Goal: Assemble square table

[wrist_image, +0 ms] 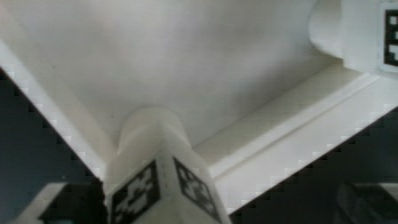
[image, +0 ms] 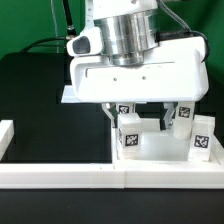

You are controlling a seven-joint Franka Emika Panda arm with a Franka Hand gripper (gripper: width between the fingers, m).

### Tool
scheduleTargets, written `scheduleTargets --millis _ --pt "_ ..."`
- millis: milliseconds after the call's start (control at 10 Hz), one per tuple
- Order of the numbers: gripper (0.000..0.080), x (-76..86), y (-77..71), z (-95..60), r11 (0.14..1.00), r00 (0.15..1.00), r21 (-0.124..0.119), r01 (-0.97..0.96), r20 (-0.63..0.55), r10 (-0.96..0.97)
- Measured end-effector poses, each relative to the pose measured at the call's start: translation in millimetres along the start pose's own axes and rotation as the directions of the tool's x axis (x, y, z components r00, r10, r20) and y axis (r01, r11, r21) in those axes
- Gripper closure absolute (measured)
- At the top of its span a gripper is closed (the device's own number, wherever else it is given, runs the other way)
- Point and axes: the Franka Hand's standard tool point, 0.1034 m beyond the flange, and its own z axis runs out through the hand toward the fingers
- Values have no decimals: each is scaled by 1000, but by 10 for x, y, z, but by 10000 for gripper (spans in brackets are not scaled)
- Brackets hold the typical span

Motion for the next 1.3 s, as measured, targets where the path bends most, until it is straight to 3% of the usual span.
scheduleTargets --millis 100,300,500,700,800,900,1000,1100,1300 --pt "151 42 62 -5 978 978 -39 206 -11 -206" --pt "151 29 87 21 869 873 -90 487 11 -488" --pt "151 -19 79 61 756 762 -96 647 42 -647" --pt "151 -13 87 59 757 762 -96 646 41 -646" --pt "243 -13 88 59 767 772 -97 635 40 -634" --pt "423 -14 85 60 798 804 -96 594 34 -594" --pt "423 -6 93 57 850 855 -101 517 23 -517" --pt "504 11 120 52 882 887 -107 459 16 -461" --pt "504 10 119 55 931 936 -107 350 3 -352"
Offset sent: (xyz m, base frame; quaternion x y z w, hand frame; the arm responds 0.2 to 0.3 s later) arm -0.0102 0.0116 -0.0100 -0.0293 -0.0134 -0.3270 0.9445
